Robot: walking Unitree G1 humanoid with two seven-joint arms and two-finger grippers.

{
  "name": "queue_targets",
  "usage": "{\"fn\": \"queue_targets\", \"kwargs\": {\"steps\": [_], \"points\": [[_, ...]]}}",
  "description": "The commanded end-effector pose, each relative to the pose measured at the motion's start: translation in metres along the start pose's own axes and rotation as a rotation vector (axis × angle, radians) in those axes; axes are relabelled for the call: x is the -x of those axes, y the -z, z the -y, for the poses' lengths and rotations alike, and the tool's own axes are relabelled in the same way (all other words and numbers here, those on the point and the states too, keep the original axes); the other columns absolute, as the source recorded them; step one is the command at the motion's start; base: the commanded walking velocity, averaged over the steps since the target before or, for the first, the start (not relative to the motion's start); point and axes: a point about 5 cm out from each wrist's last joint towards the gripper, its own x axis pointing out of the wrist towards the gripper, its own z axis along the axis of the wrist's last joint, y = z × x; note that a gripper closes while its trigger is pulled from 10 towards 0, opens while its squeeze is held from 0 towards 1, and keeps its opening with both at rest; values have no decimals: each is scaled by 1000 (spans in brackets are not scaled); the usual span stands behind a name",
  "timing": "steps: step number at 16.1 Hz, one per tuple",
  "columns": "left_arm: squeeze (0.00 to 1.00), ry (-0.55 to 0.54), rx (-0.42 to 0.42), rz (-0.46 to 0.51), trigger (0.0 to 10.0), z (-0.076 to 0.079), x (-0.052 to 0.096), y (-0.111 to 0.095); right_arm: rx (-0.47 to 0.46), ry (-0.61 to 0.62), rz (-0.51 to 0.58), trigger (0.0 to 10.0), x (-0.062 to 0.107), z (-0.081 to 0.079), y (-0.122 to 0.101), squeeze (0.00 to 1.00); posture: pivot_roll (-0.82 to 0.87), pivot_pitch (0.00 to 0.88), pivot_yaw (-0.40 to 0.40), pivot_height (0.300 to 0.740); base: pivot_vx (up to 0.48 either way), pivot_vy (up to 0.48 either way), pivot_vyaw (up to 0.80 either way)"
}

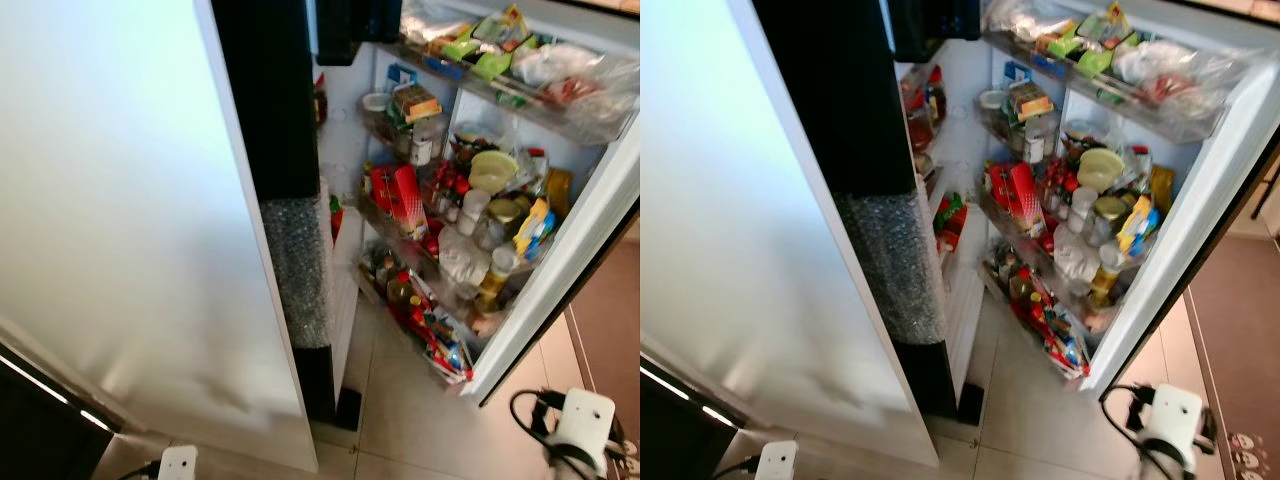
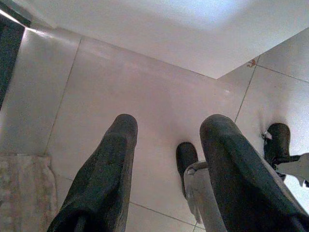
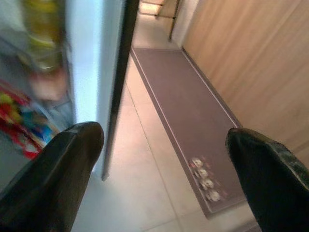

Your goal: Restocking fridge

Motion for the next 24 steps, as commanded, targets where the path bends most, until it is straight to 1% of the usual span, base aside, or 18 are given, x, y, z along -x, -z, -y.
{"fn": "queue_targets", "kwargs": {"steps": [1,2,4,5,6,7,8,9,10,11,12,13,14,16,21,23,24], "points": [[0,-6,-19,-20,10000,-3,1,4,-22,22,48,10000,2,5,-5,0,-88,8,80,740,0,0,0],[0,-6,-20,-20,10000,-3,1,5,-45,46,71,10000,2,9,-9,0,-88,8,80,740,0,0,0],[0,-7,-20,-22,10000,-3,1,5,-52,172,102,10000,8,29,-14,0,-90,8,79,740,0,0,0],[0,-7,-21,-22,10000,-3,1,5,-54,221,109,10000,11,37,-16,0,-90,8,79,740,0,0,0],[0,-5,-24,-23,10000,-3,1,5,-70,246,99,10000,10,42,-17,0,-102,12,81,740,0,0,0],[0,-4,-27,-23,10000,-3,1,5,-87,247,96,10000,5,44,-22,0,-102,12,81,740,0,0,0],[0,-3,-26,-23,10000,-3,1,5,-80,242,109,10000,2,43,-27,0,-98,12,77,740,0,0,0],[0,-3,-22,-20,10000,-2,1,5,-87,239,135,10000,-6,41,-40,0,-94,9,75,740,0,0,0],[0,-4,-21,-19,10000,-2,1,5,-90,230,140,10000,-9,38,-47,0,-94,9,75,740,0,0,0],[0,-6,-20,-19,10000,-3,1,5,-105,200,159,10000,-14,30,-58,0,-92,9,74,740,0,0,0],[0,-7,-19,-19,10000,-3,1,5,-101,172,162,10000,-16,25,-63,0,-91,10,75,740,0,0,0],[0,-7,-21,-19,10000,-3,1,4,-83,125,160,10000,-20,16,-68,0,-93,12,75,740,0,0,0],[0,-6,-23,-20,10000,-3,1,4,-91,95,188,10000,-20,9,-76,0,-91,11,74,740,0,0,0],[0,-8,-19,-20,10000,-3,1,4,-106,78,214,10000,-20,-1,-89,0,-87,10,72,740,0,0,0],[0,-7,-15,-18,10000,-3,1,4,-118,65,223,10000,-23,-9,-99,0,-87,9,69,740,0,0,0],[0,-6,-15,-18,10000,-3,1,4,-122,35,222,10000,-25,-16,-104,0,-88,5,69,740,0,0,0],[0,-6,-15,-18,10000,-3,1,5,-126,0,228,10000,-26,-23,-109,0,-84,0,69,740,0,0,0]]}}
